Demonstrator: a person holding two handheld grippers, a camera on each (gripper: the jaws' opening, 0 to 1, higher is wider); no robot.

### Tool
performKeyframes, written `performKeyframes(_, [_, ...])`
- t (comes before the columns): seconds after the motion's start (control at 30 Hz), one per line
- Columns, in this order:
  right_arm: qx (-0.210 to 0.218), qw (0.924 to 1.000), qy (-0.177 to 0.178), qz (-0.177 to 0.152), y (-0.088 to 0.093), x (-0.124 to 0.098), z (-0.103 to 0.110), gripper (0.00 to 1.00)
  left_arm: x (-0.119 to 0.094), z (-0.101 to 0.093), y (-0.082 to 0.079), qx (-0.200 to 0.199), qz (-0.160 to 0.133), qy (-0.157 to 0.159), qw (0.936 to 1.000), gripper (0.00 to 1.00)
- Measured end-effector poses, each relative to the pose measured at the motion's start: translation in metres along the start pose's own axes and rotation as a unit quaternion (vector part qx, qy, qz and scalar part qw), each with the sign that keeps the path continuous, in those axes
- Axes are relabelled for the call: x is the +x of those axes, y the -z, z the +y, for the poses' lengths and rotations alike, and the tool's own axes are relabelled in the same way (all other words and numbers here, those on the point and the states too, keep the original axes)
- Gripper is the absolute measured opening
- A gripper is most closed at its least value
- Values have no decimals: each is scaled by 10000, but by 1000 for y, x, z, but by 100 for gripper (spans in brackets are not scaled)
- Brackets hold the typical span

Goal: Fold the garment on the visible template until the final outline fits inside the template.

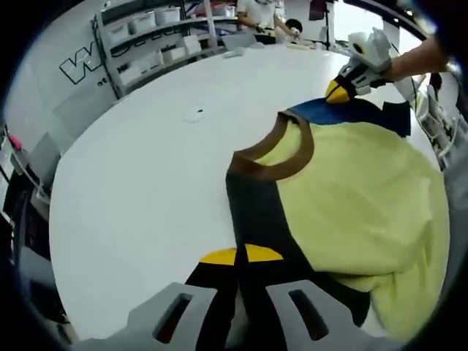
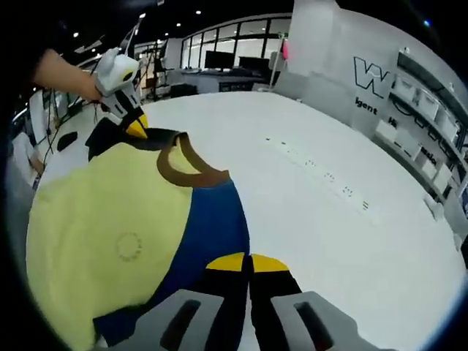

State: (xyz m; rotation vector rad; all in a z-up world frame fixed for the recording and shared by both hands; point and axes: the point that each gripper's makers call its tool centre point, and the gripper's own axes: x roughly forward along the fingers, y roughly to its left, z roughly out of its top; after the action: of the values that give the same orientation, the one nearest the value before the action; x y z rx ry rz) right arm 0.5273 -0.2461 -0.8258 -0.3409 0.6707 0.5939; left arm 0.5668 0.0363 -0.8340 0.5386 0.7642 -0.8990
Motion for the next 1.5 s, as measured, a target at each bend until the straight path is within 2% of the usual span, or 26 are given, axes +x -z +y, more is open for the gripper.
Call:
performKeyframes(0.07, [237, 9997, -94, -24, 0, 1, 3, 0, 1, 2, -2, 42, -15, -8, 10000, 8])
performKeyframes(0.2, [186, 9998, -49, -4, 2, 5, -1, 4, 2, 6, -3, 96, 3, -13, 10000, 8])
performKeyframes(0.23, [241, 9997, -67, -26, 1, 6, -1, 7, 3, 7, -4, 84, 6, -10, 10000, 8])
performKeyframes(0.3, [372, 9991, -160, 127, 6, 10, 3, 18, 5, 7, -4, 111, 12, -8, 9999, 8])
performKeyframes(0.33, [293, 9991, -226, 219, 9, 12, 6, 19, 6, 8, -3, 123, 8, -19, 9999, 8])
performKeyframes(0.43, [-244, 9992, -216, 233, 9, 12, 6, 0, 6, 8, -2, 122, 16, -5, 9999, 8])
performKeyframes(0.53, [-136, 9995, -172, 225, 9, 12, 2, 0, 6, 11, -1, 148, 17, -4, 9999, 8])
performKeyframes(0.67, [-342, 9992, -144, 160, 3, 12, -3, 0, 1, 14, -2, 158, -9, -8, 9999, 8])
performKeyframes(0.8, [-430, 9990, 144, -44, -9, 13, -16, 0, -4, 19, -7, 171, -102, -111, 9997, 8])
performKeyframes(1.0, [-740, 9956, 568, -93, -20, 15, -30, 0, -6, 27, -13, 280, -193, -304, 9990, 8])
performKeyframes(1.17, [-692, 9953, 681, -40, -17, 16, -35, 0, -6, 34, -9, 337, -120, -438, 9984, 8])
performKeyframes(1.27, [-508, 9964, 675, 7, -13, 18, -33, 0, -3, 38, -8, 273, -86, -509, 9983, 8])
performKeyframes(1.3, [-238, 9978, 626, 26, -11, 19, -30, 0, -2, 37, -9, 204, -76, -492, 9986, 8])
performKeyframes(1.4, [-234, 9974, 677, -14, -13, 19, -29, 0, 0, 35, -9, 194, -76, -505, 9985, 8])
performKeyframes(1.5, [-149, 9981, 605, -18, -13, 18, -22, 0, -1, 34, -11, 198, -81, -560, 9982, 16])
